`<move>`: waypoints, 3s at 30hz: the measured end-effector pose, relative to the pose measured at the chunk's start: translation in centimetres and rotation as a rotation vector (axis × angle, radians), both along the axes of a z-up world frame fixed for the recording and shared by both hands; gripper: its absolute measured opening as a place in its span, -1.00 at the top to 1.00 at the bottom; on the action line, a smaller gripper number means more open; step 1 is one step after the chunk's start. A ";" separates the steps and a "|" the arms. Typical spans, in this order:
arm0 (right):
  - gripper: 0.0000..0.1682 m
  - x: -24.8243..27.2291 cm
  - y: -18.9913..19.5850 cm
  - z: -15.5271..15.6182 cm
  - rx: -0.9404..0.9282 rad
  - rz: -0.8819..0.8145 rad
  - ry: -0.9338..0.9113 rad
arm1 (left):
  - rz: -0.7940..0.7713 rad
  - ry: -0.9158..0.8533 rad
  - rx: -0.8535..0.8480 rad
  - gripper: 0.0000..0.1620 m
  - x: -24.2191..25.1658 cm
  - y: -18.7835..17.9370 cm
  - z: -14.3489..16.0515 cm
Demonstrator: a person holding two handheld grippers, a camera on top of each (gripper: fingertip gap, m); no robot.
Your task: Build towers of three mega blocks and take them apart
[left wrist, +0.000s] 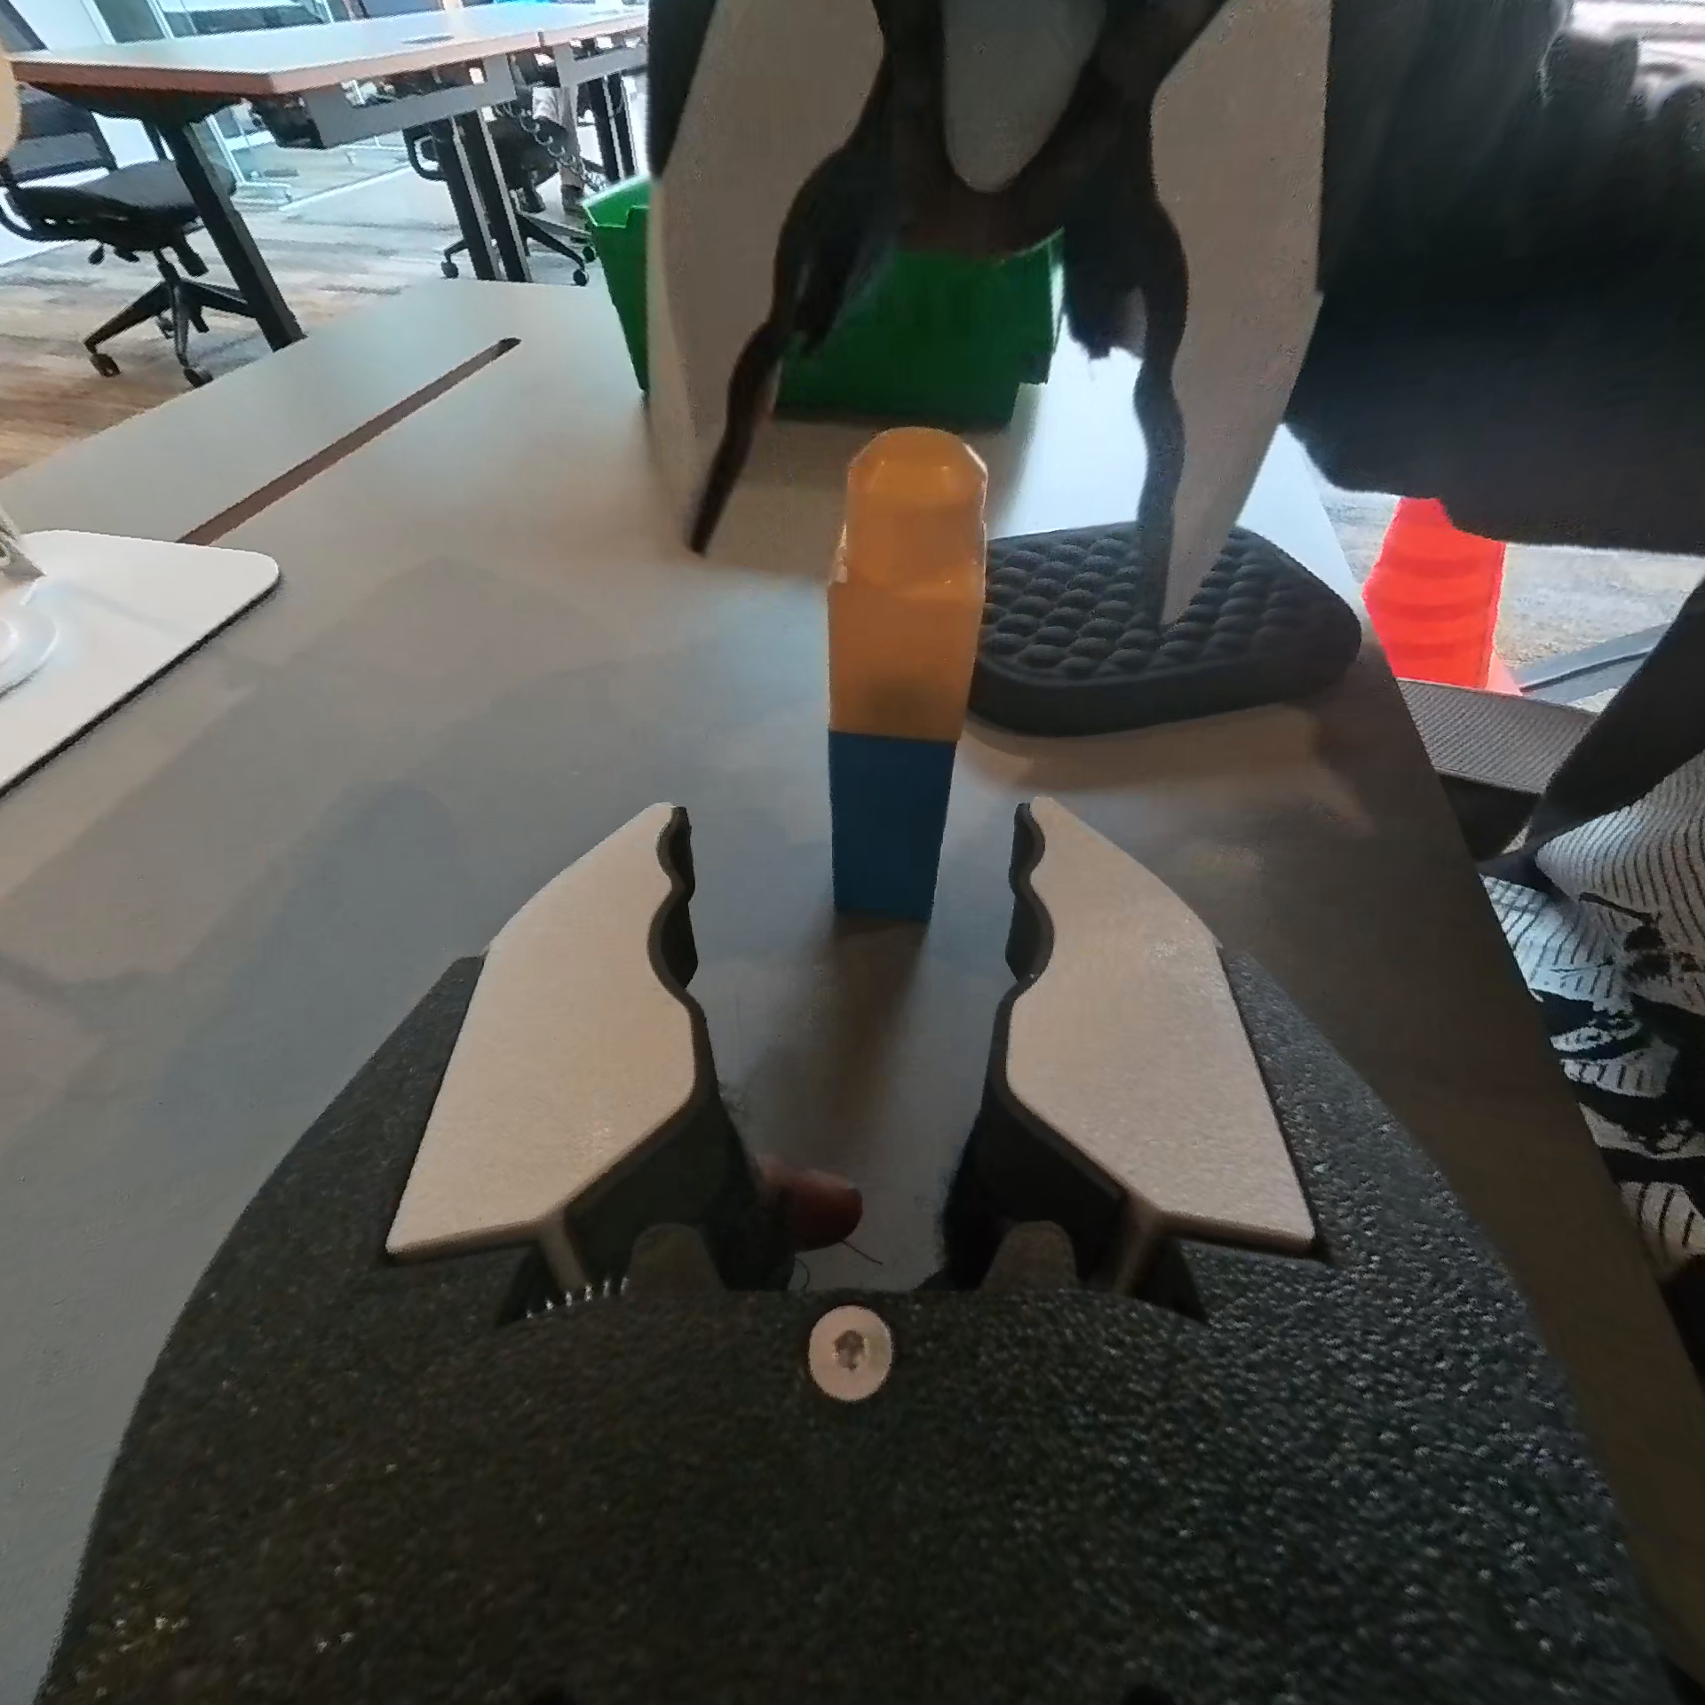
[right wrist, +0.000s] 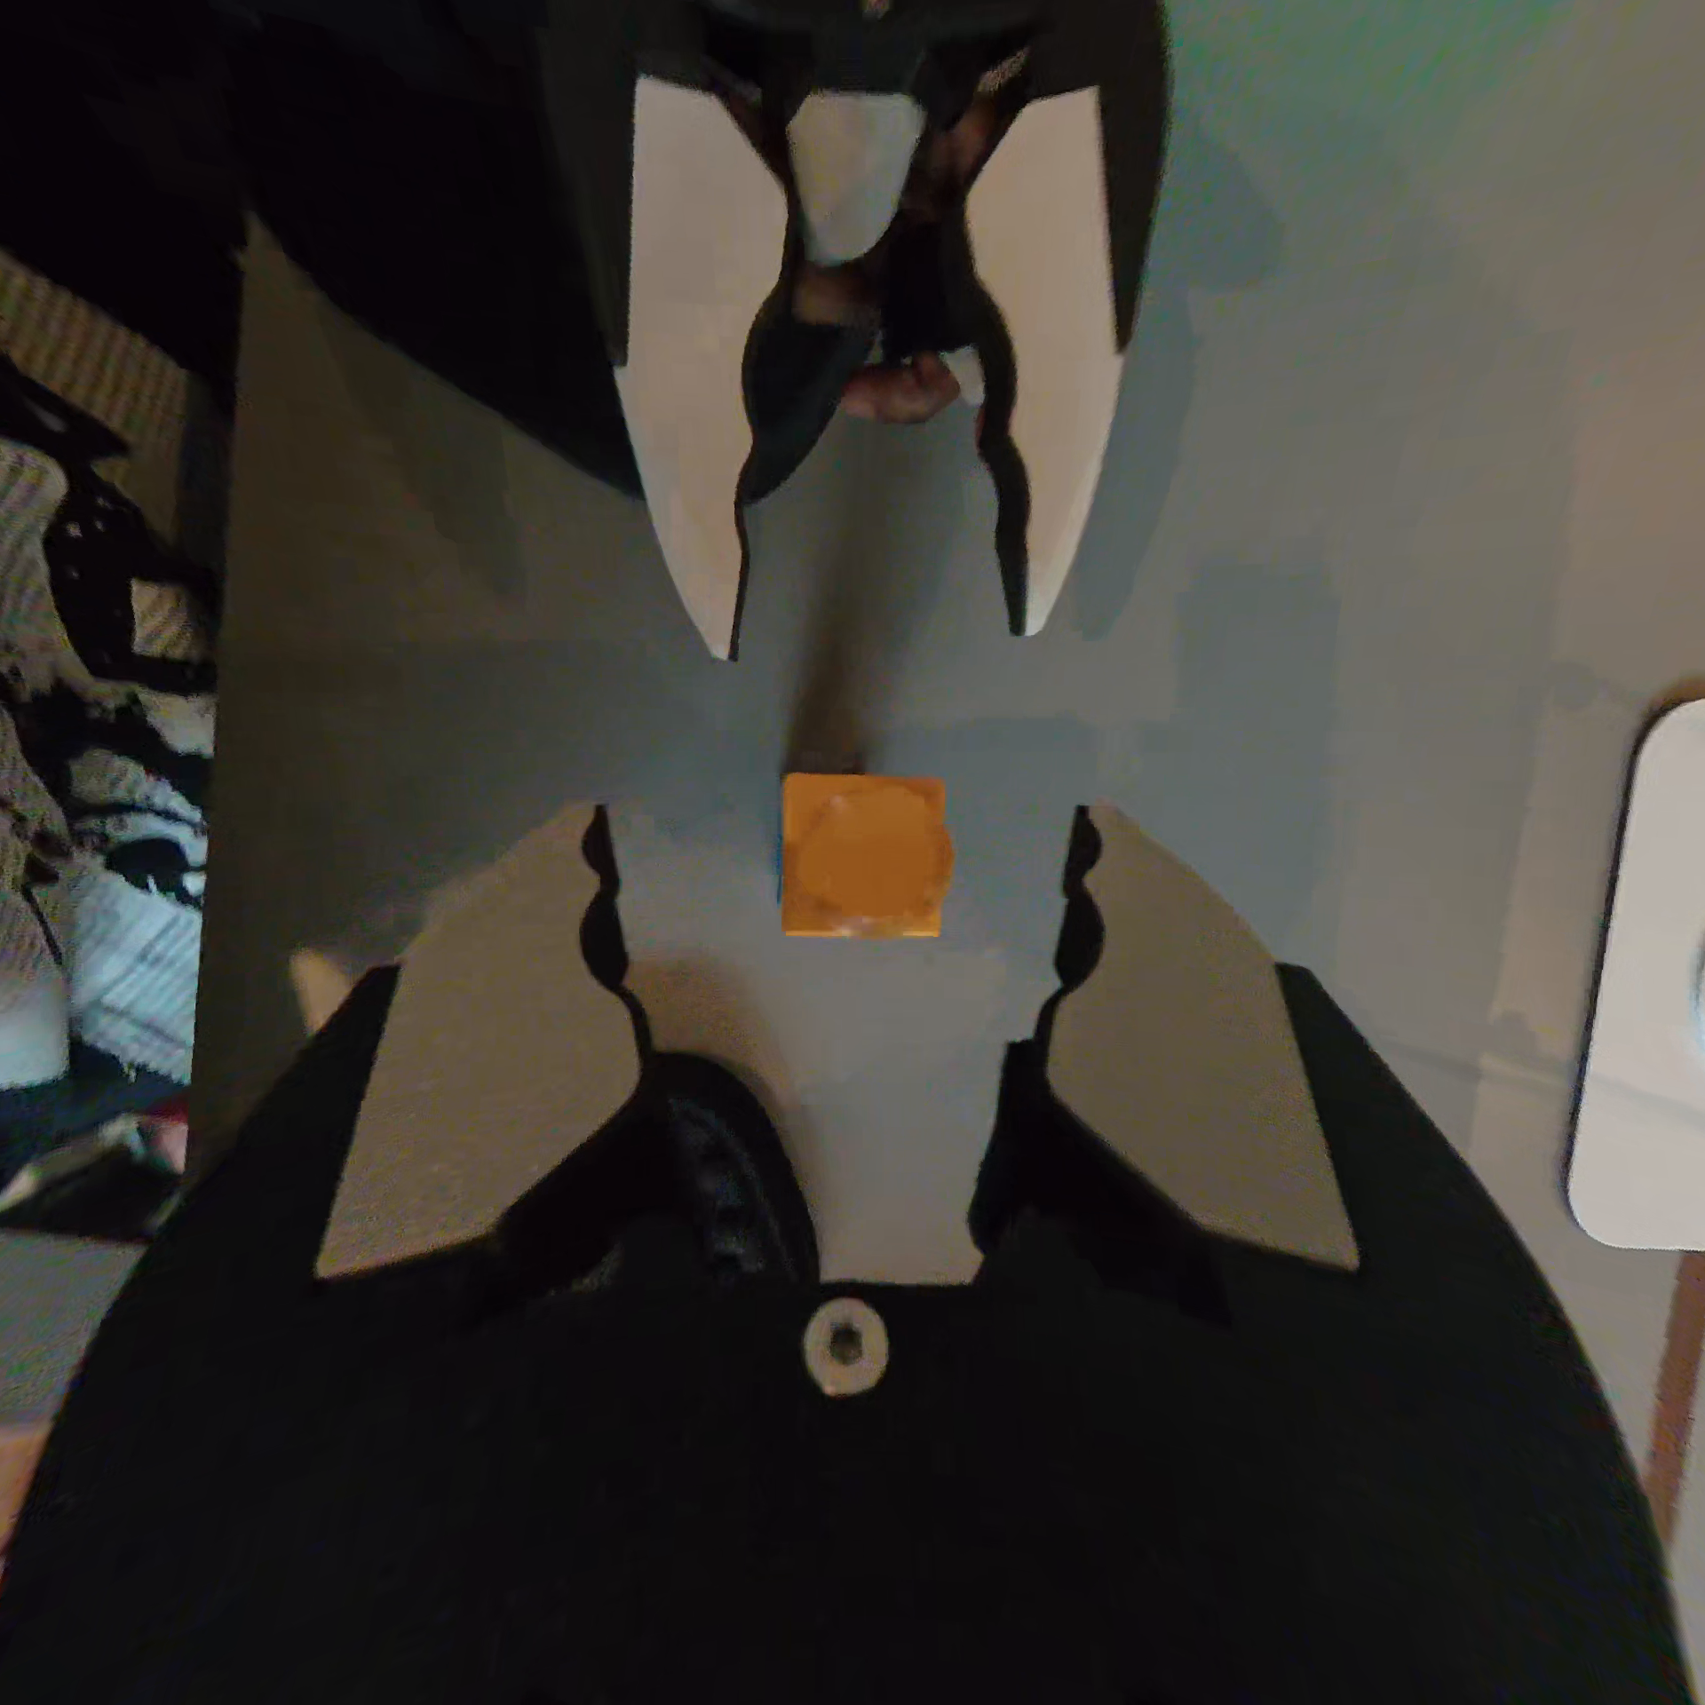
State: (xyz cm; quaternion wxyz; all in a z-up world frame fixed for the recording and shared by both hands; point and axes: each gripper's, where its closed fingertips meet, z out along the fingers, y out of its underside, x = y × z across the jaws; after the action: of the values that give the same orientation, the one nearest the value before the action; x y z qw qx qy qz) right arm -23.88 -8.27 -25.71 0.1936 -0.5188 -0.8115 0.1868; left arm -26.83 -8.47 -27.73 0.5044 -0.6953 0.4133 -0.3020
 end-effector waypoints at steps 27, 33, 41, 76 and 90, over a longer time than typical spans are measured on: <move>0.57 -0.3 1.4 1.3 -0.147 -0.147 0.526 | -0.002 0.016 -0.002 0.16 -0.2 0.0 -0.3; 0.57 0.6 3.9 5.4 -0.110 -0.269 0.577 | -0.004 0.023 0.000 0.15 -0.1 0.0 -0.5; 0.57 3.5 7.4 10.0 -0.028 -0.418 0.635 | -0.006 0.031 0.006 0.15 -0.1 -0.1 -0.6; 0.57 32.8 29.8 10.2 0.322 -1.400 0.626 | 0.004 0.046 0.000 0.16 -0.1 0.1 -0.9; 0.56 38.0 33.4 3.5 0.296 -1.555 0.550 | 0.003 0.061 -0.006 0.16 -0.1 0.1 -1.2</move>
State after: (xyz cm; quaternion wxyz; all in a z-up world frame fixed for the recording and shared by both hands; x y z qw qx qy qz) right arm 14.07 25.09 -22.17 0.5244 -0.8357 -0.1624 0.0116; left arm -26.89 -8.42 -28.91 0.4898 -0.7063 0.4266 -0.2814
